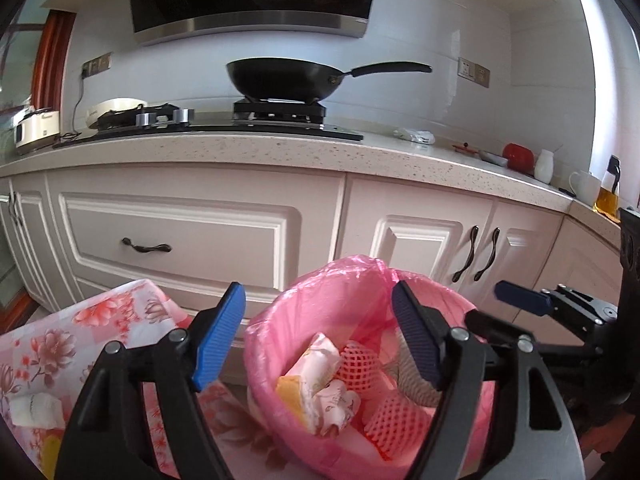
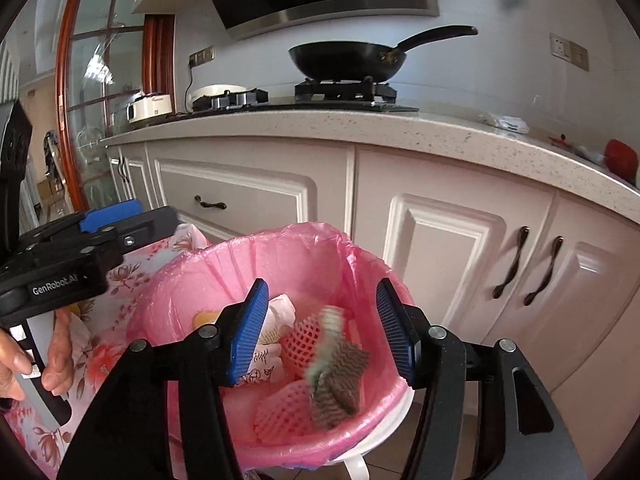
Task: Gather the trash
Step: 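Move both open tools back over the table items, then grasp the white foam block with the left tool while the right tool grasps the white plastic bundle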
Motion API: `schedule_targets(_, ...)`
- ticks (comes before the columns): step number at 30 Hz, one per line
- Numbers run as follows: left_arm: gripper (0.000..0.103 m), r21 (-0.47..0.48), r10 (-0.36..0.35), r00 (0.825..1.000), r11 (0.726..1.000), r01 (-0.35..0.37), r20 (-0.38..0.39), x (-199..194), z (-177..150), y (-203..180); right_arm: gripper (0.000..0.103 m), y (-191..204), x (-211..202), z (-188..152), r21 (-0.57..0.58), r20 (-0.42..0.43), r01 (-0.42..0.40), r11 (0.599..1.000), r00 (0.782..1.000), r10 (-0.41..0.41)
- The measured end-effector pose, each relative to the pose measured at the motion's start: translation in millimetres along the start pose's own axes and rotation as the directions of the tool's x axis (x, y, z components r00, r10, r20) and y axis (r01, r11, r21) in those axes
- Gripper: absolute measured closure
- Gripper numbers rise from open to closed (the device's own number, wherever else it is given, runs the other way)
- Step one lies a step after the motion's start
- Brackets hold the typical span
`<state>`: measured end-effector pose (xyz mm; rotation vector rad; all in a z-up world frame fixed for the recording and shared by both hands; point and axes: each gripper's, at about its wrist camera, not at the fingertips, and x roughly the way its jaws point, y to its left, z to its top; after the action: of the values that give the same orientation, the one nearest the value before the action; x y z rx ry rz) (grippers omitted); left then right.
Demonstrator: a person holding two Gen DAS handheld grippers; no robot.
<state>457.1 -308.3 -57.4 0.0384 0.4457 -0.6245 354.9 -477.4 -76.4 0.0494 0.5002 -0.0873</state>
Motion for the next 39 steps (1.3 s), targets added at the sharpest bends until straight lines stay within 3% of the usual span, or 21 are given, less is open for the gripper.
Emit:
schedule_targets(10, 0.008, -0.023, 0.13, 0.991, 0.991, -0.129, 0.042, -77.1, -14.2, 26.5, 0.048, 37.3, -49.9, -4.3, 0.011, 0.035, -0.04, 0.999, 0.999, 0.039)
schedule_targets(17, 0.005, -0.034, 0.215, 0.976, 0.976, -0.214, 0.038, -144.4, -37.8, 50.3, 0.043, 84.8, -73.9, -14.3, 0.024, 0.029, -0.083, 0.996, 0.996, 0.083)
schedule_targets(20, 0.005, -0.039, 0.249, 0.968, 0.968, -0.248, 0.027, -170.8, -49.9, 64.4, 0.036, 105.2, -81.6, -19.8, 0.031, 0.022, -0.103, 0.994, 0.994, 0.103)
schedule_targets(31, 0.005, -0.104, 0.389, 0.92, 0.914, -0.393, -0.055, -258.0, -110.5, 143.2, 0.033, 193.1, -88.5, -41.2, -0.011, -0.031, -0.19, 0.982, 0.981, 0.19)
schedule_targets(39, 0.005, -0.16, 0.47, 0.875, 0.86, -0.484, -0.12, -279.5, -135.9, 192.8, 0.028, 241.6, -68.3, -54.3, -0.045, -0.101, -0.25, 0.967, 0.964, 0.244)
